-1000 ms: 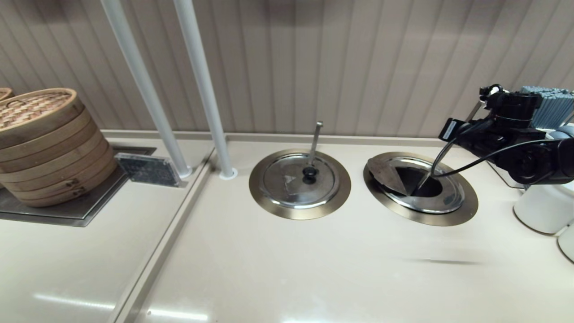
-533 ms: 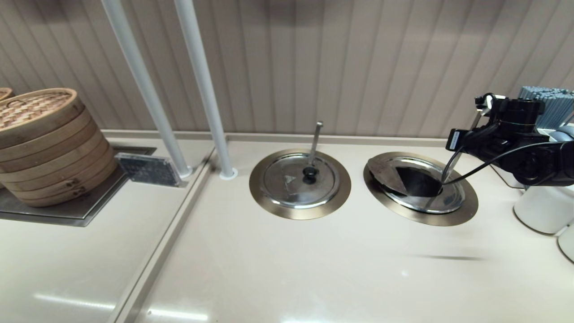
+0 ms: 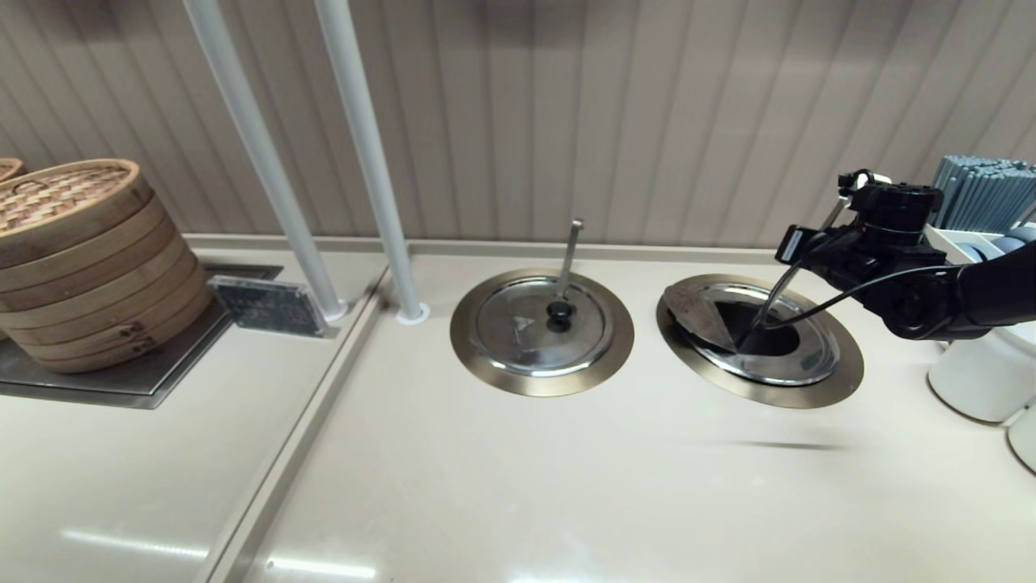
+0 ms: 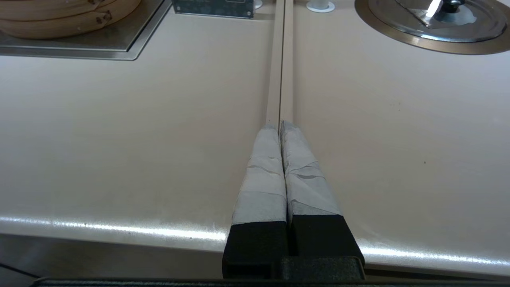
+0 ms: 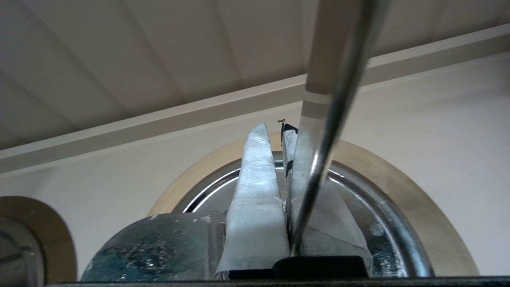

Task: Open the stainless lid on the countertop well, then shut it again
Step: Stir with a spoon

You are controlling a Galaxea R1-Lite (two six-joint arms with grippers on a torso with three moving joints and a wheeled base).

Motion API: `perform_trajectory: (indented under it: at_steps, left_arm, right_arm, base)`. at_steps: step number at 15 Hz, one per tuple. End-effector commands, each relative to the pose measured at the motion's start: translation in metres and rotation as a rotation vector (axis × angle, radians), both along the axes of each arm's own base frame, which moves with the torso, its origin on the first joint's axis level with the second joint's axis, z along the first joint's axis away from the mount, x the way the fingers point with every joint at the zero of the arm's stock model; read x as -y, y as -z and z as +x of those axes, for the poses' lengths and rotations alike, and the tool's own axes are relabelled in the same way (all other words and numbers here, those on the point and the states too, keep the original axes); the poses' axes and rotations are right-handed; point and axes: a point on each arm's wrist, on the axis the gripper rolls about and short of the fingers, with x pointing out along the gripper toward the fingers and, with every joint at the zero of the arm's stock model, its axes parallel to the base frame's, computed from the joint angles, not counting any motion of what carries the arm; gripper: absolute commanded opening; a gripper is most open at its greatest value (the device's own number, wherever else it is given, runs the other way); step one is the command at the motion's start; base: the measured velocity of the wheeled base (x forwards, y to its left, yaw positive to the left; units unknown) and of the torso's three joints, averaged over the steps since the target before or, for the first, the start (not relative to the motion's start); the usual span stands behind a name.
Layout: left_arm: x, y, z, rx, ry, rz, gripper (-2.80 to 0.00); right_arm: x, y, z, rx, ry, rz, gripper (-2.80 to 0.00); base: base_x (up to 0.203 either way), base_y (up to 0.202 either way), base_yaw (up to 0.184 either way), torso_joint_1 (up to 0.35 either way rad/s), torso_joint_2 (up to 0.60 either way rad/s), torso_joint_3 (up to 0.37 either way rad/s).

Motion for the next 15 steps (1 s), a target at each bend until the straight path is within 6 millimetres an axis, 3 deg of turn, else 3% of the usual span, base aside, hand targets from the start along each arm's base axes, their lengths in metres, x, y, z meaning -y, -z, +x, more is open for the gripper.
perform_trajectory:
  at_steps: [1, 4, 6, 9, 11, 15]
  left_arm:
    - [0.000, 0.000, 0.000, 0.000, 0.000, 0.000, -2.80]
    - [0.000, 0.000, 0.000, 0.000, 0.000, 0.000, -2.80]
    - [0.000, 0.000, 0.000, -0.002, 0.000, 0.000, -2.80]
    - [0.000, 0.000, 0.000, 0.000, 0.000, 0.000, -2.80]
    - [0.000, 0.000, 0.000, -0.001, 0.000, 0.000, -2.80]
    - [0.000, 0.000, 0.000, 0.000, 0.000, 0.000, -2.80]
  right_arm:
    - [-0.004, -0.014, -0.009, 0.028, -0.032, 0.012, -2.80]
    - [-0.001, -0.023, -0.022, -0.005, -0.035, -0.013, -2.80]
    - [0.011, -0.019, -0.024, -0.073, -0.015, -0.076, -2.80]
    - [0.015, -0.006, -0.014, -0.097, 0.000, -0.084, -2.80]
    - [0.021, 0.011, 0.006, -0.105, 0.039, -0.081, -2.80]
    - [0.023, 0.011, 0.019, -0.029, 0.064, -0.047, -2.80]
  base:
    - [0.000, 0.000, 0.000, 0.000, 0.00, 0.000]
    - [0.000, 0.000, 0.000, 0.000, 0.00, 0.000]
    - [0.000, 0.000, 0.000, 0.000, 0.00, 0.000]
    - [0.000, 0.000, 0.000, 0.000, 0.00, 0.000]
    - [0.000, 0.000, 0.000, 0.000, 0.00, 0.000]
    - [0.000, 0.000, 0.000, 0.000, 0.00, 0.000]
